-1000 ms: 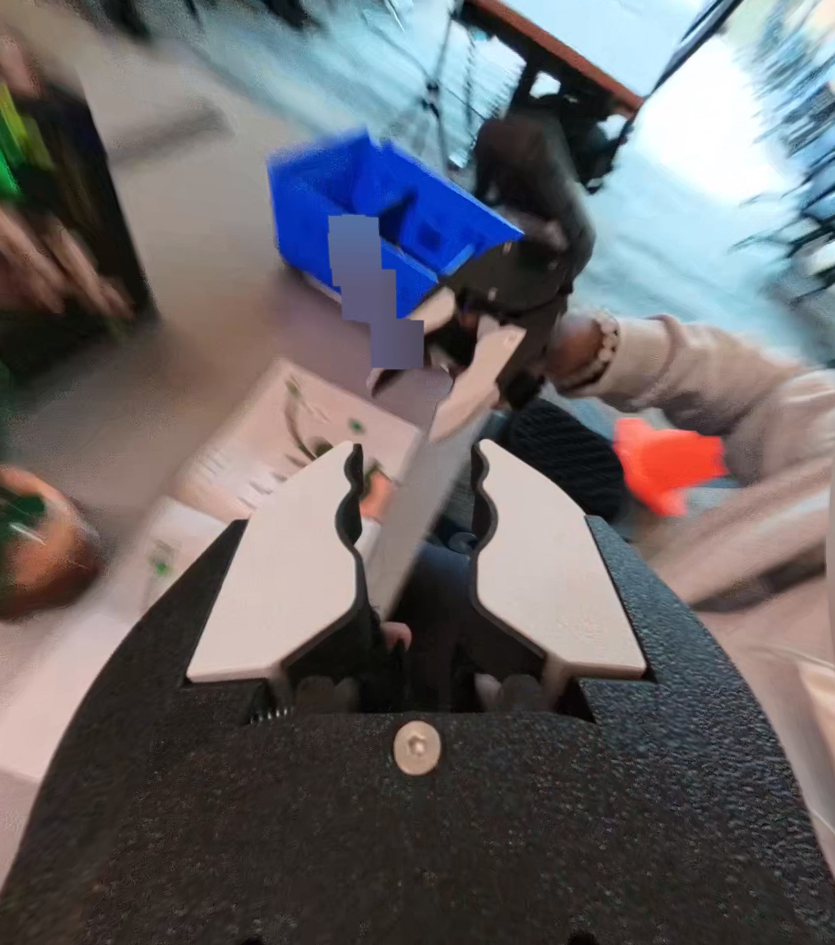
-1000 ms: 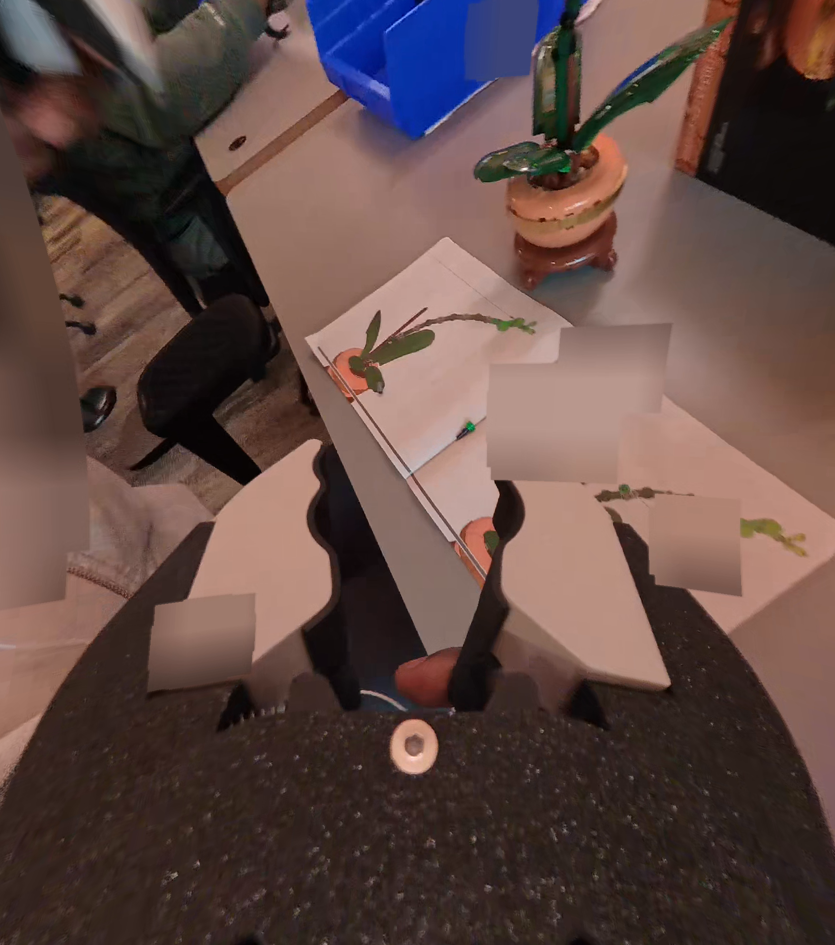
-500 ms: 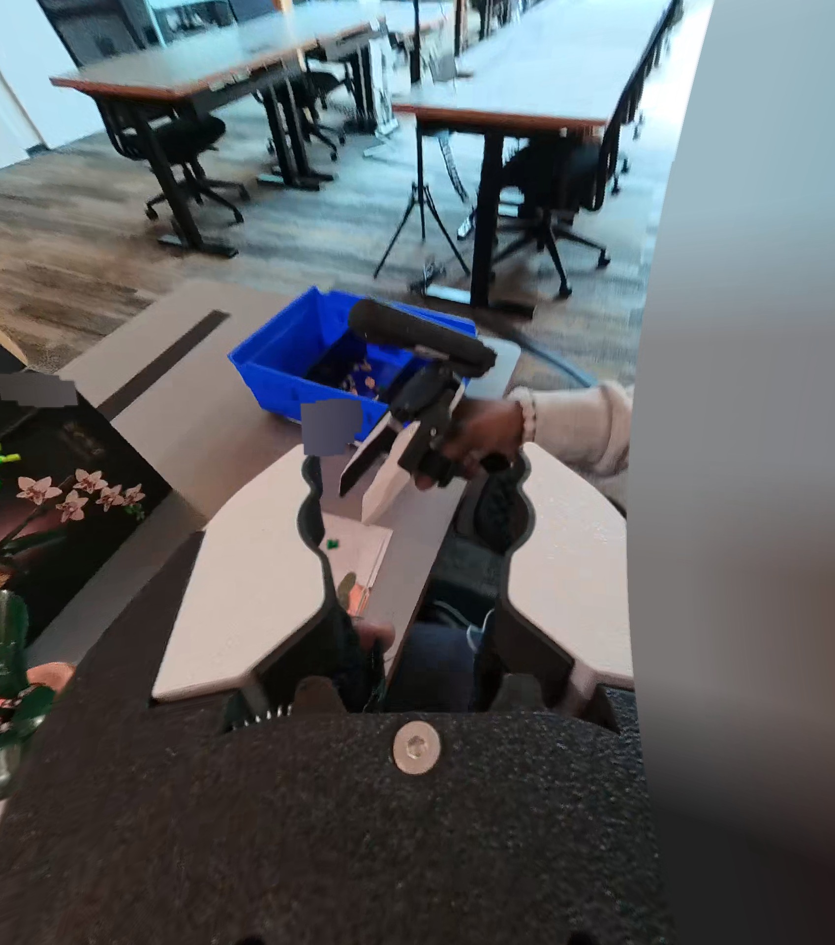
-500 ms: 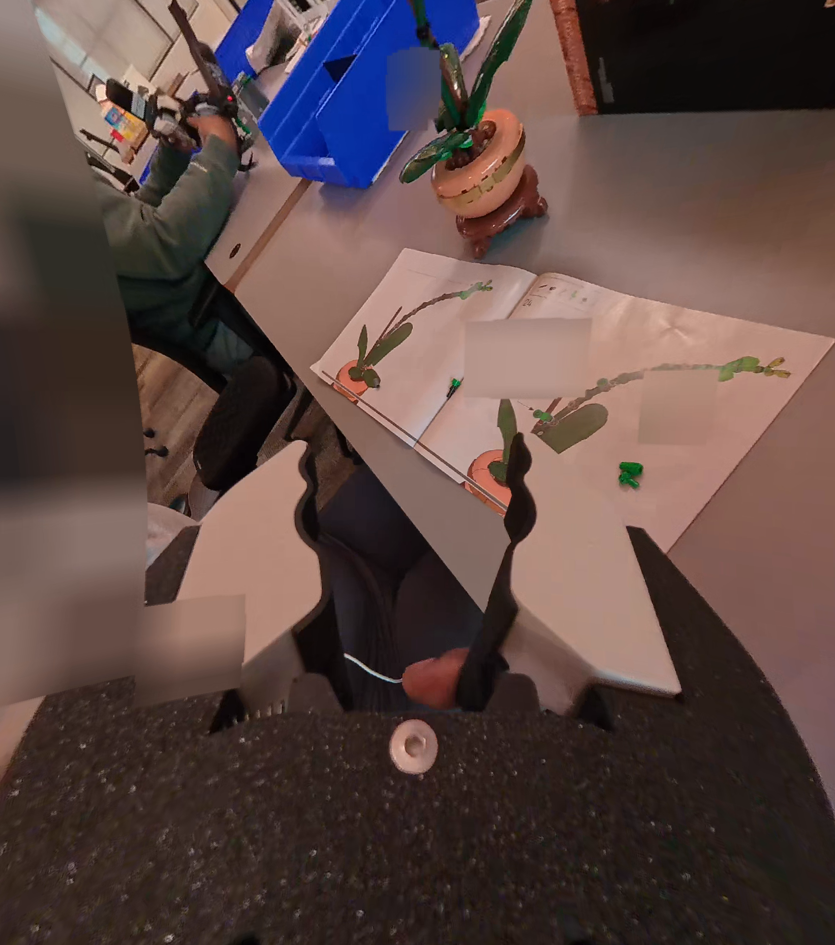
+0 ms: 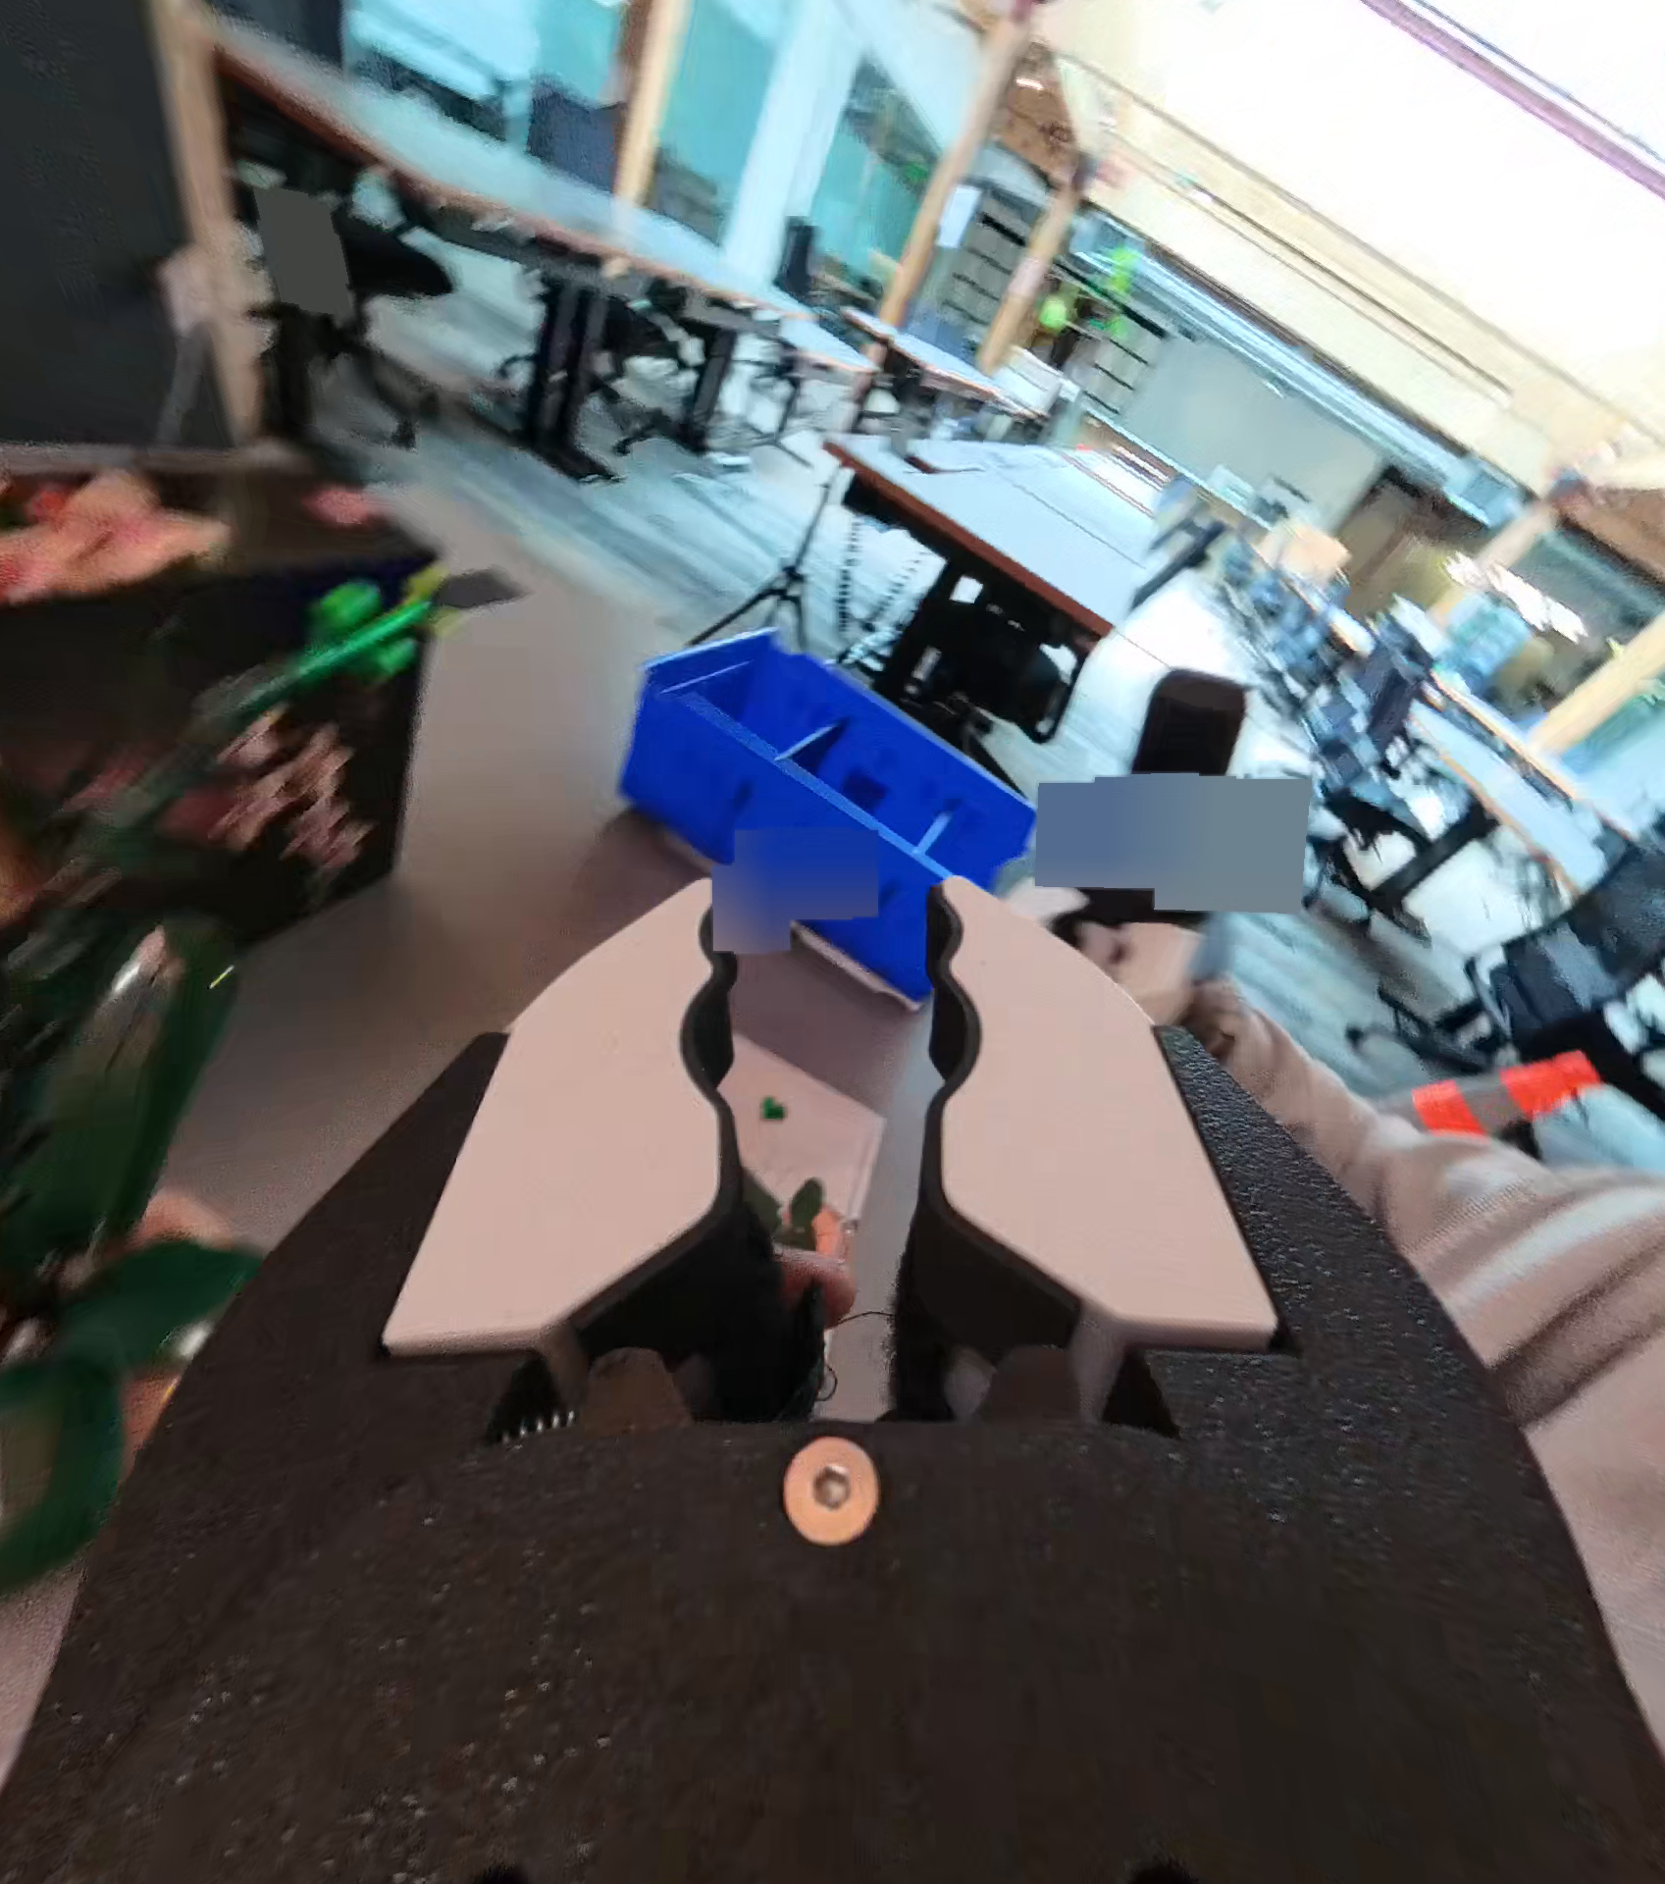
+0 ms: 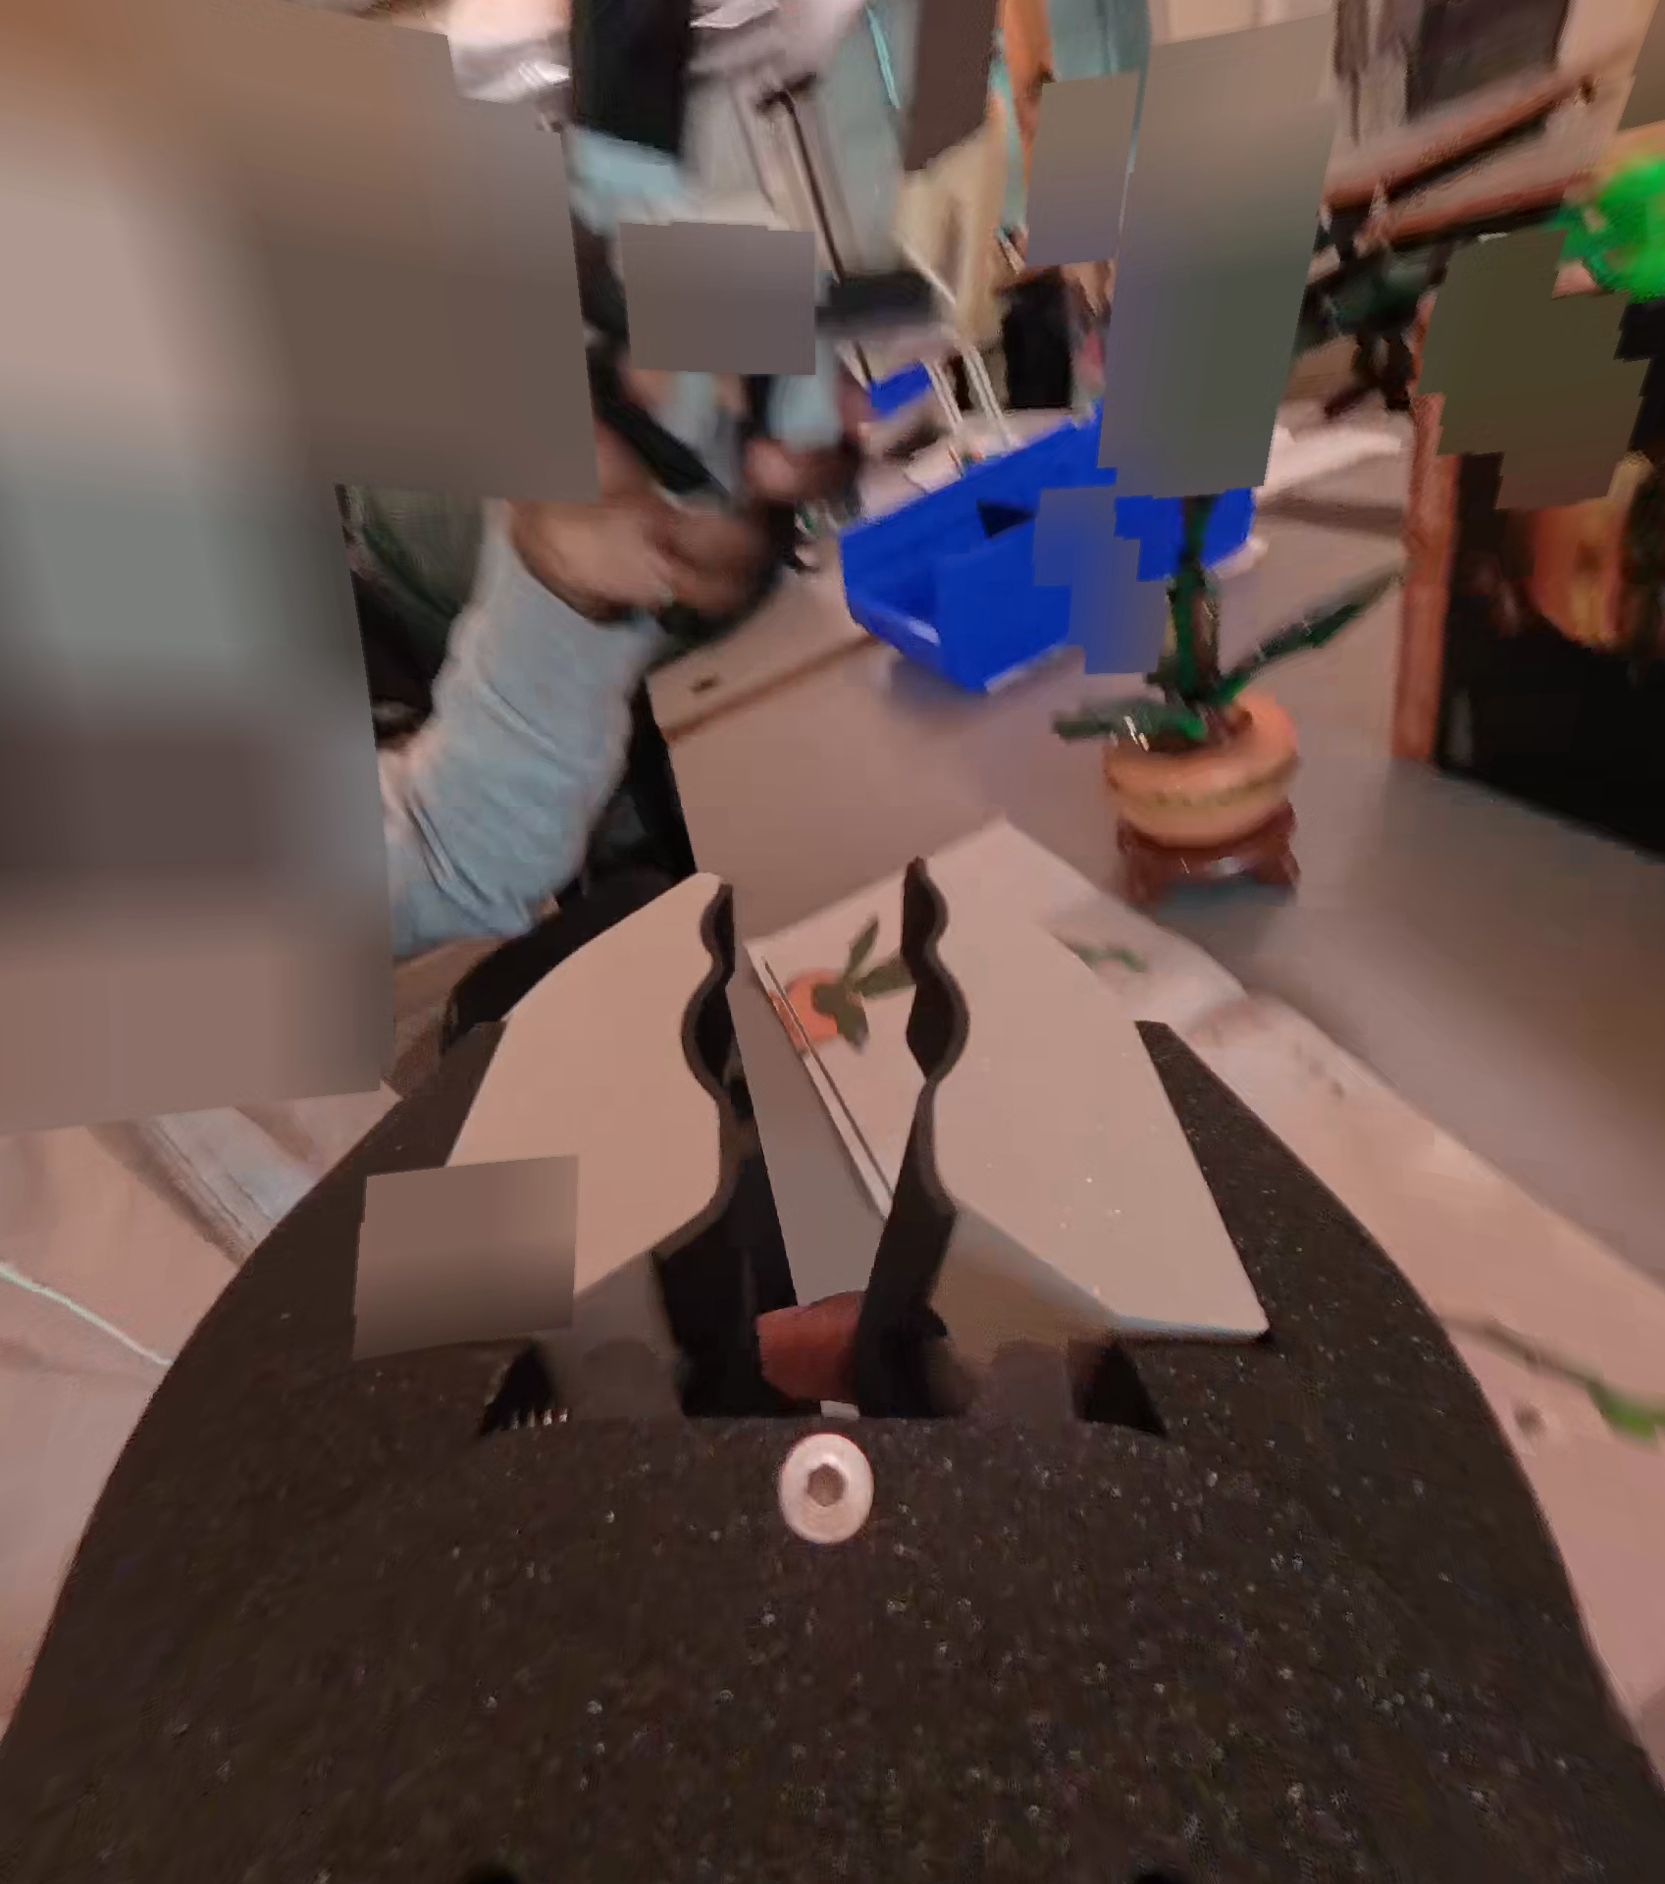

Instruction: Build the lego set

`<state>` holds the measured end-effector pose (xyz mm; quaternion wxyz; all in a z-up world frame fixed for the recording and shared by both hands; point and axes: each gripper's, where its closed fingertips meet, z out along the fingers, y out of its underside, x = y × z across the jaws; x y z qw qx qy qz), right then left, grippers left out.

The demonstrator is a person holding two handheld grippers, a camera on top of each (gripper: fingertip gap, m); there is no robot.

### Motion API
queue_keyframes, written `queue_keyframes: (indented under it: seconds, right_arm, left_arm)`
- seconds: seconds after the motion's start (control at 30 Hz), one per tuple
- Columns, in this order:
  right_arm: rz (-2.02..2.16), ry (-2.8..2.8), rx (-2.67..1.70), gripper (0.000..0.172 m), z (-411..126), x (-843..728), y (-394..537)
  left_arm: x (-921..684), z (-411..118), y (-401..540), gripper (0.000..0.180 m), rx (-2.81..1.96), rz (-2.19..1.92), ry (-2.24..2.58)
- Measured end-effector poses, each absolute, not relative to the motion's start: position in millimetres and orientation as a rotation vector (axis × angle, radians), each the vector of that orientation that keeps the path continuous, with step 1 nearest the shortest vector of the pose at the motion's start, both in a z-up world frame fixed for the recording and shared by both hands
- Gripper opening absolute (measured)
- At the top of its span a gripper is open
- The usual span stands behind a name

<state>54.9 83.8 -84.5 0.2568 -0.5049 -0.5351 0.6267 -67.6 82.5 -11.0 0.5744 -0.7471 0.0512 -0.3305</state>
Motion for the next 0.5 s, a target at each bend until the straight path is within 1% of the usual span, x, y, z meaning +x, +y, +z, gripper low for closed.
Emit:
queue_keyframes:
  seconds: [0.07,0.17,0.23,0.3,0.4,0.47,0.5]
  right_arm:
    - [1.719,-1.449,-1.27,0.021,-73,39,76]
    - [1.642,-1.533,-1.216,0.019,-69,10,65]
    - [1.751,-1.632,-1.076,0.015,-46,-8,27]
    - [1.799,-1.785,-1.016,0.026,-22,-31,-22]
    - [1.832,-2.226,-0.961,0.042,10,-49,-121]
    - [1.888,-2.558,-0.925,0.054,38,-31,-189]
    - [1.826,-2.698,-0.848,0.059,47,-17,-215]
  left_arm:
    - [-99,-44,94,0.03,-1.765,-0.779,-0.024]
    - [-128,-69,103,0.03,-1.743,-0.762,-0.153]
    - [-140,-82,108,0.03,-1.75,-0.698,-0.185]
    - [-143,-95,111,0.032,-1.777,-0.687,-0.194]
    - [-140,-104,114,0.035,-1.794,-0.722,-0.198]
    - [-141,-102,113,0.036,-1.78,-0.713,-0.201]
    - [-142,-101,112,0.036,-1.773,-0.706,-0.198]
